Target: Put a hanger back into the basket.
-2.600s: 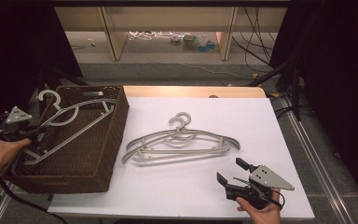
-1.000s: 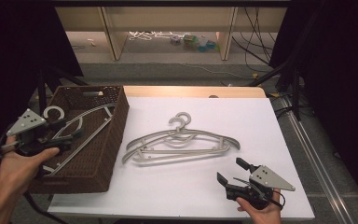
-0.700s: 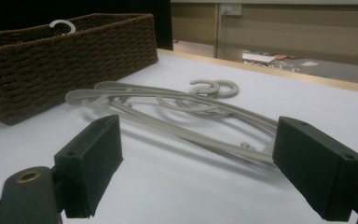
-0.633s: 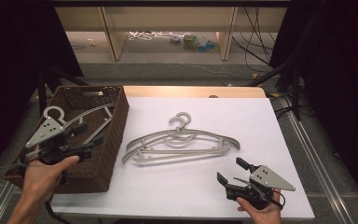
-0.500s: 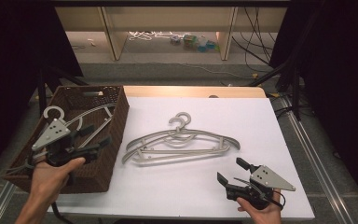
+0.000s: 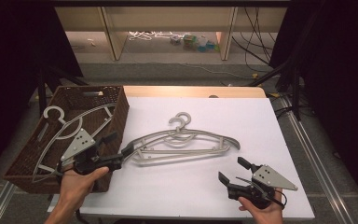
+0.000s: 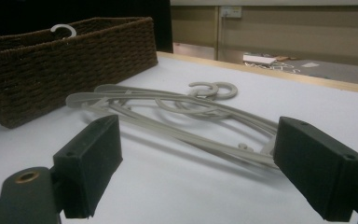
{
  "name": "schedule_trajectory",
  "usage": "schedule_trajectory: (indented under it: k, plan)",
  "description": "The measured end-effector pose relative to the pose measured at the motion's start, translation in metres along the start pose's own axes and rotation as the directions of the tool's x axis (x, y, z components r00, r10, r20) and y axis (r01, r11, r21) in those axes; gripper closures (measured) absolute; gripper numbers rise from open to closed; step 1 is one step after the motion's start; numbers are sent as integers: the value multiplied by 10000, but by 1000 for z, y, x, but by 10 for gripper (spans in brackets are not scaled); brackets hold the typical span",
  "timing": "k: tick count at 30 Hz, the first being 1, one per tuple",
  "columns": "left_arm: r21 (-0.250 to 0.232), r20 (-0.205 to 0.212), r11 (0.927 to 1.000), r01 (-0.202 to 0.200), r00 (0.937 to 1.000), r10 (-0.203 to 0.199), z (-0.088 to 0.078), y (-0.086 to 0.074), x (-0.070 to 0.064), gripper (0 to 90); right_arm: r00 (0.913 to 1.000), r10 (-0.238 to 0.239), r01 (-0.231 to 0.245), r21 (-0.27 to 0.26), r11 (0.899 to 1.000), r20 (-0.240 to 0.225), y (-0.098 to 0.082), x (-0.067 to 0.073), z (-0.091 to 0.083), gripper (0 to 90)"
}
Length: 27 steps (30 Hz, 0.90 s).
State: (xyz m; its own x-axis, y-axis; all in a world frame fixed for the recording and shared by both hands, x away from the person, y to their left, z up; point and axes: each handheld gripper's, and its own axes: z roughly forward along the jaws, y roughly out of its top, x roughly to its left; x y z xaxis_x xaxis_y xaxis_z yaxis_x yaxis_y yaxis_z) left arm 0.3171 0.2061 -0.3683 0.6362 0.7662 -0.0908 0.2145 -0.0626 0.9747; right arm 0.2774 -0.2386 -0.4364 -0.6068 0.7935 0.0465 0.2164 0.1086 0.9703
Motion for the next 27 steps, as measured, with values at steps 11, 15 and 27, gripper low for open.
schedule_trajectory:
  k: [11, 15, 27]
  plan:
    - [-345, 100, 9994, -75, 9999, 78, 9, -16, -9, 231, 10000, -2, 0, -166, 9999, -82, 0, 0, 1, 160]
    - [-170, 229, 9987, -490, 9985, 494, 13, -23, -15, 215, 10000, -37, 37, 47, 10000, -34, 0, 0, -1, 159]
    - [777, 827, 9950, -624, 9950, 560, 29, -46, -30, 167, 10000, -36, 36, 67, 10000, 79, 1, 1, -4, 157]
